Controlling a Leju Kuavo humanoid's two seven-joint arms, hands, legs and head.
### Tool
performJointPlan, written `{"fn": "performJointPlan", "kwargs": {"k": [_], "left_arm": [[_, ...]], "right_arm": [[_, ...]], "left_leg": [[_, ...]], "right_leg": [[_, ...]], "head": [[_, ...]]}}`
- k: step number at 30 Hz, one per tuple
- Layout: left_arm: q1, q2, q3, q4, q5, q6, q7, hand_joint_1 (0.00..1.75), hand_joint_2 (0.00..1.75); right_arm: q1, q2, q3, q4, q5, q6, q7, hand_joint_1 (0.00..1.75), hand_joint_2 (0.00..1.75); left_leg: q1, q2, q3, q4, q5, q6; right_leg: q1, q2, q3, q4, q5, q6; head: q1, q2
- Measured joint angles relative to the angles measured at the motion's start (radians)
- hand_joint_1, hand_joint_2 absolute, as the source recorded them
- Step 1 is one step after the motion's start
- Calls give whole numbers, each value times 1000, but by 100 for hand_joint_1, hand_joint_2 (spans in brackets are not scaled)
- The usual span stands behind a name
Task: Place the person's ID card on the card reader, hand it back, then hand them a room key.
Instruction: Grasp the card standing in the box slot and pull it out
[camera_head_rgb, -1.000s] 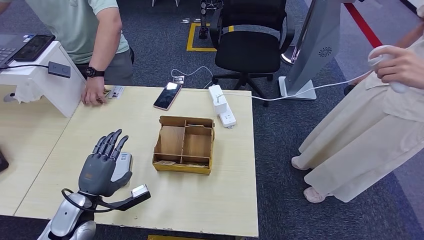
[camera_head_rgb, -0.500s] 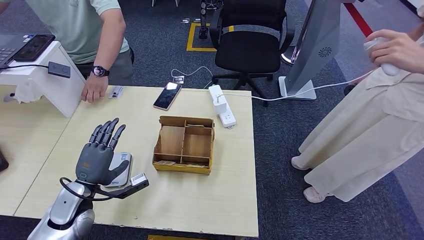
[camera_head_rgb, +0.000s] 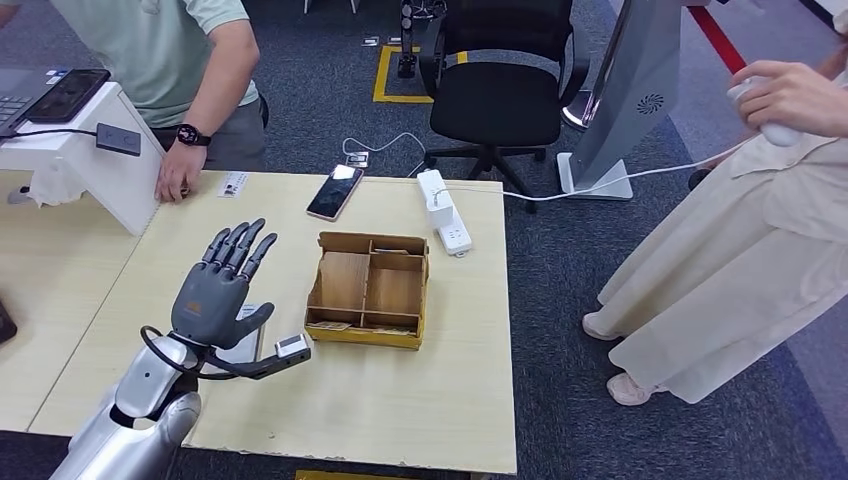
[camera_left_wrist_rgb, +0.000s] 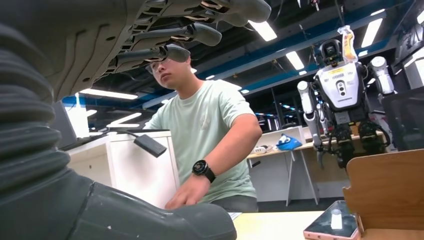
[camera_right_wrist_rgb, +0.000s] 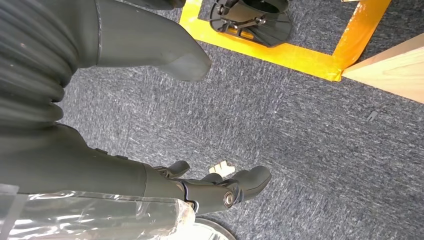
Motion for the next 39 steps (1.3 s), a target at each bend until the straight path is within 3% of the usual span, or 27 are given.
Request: {"fn": "performJointPlan", "kwargs": {"k": [6, 11, 17, 27, 33, 39], "left_arm": [[-14, 2, -13, 11, 7, -10, -5, 0, 175], [-25, 25, -34, 15, 52, -75, -19, 0, 175], [-37, 83, -62, 15, 133, -190, -34, 0, 175], [-41, 219, -74, -3, 251, -329, -51, 0, 175], [-38, 278, -82, -31, 284, -368, -47, 0, 175], [-26, 300, -88, -56, 302, -370, -46, 0, 175]], "right_arm": [[0, 0, 2, 0, 0, 0, 0, 0, 175], [0, 0, 5, 0, 0, 0, 2, 0, 175], [-1, -2, 15, 0, -5, 6, 3, 0, 175], [-2, -5, 23, 0, -17, 10, 3, 0, 175], [-2, -6, 25, 0, -19, 10, 2, 0, 175], [-2, -6, 26, 0, -20, 9, 2, 0, 175]], "left_leg": [[0, 0, 0, 0, 0, 0], [0, 0, 0, 0, 0, 0], [0, 0, 0, 0, 0, 0], [1, 0, 0, 0, 0, 0], [1, 0, 0, 0, 0, 0], [1, 0, 0, 0, 0, 0]], "right_leg": [[0, 0, 0, 0, 0, 0], [0, 0, 0, 0, 0, 0], [0, 0, 0, 0, 0, 0], [1, 1, 0, 0, 0, 0], [1, 1, 0, 0, 0, 0], [1, 0, 0, 0, 0, 0]], "head": [[0, 0], [0, 0], [0, 0], [0, 0], [0, 0], [0, 0]]}}
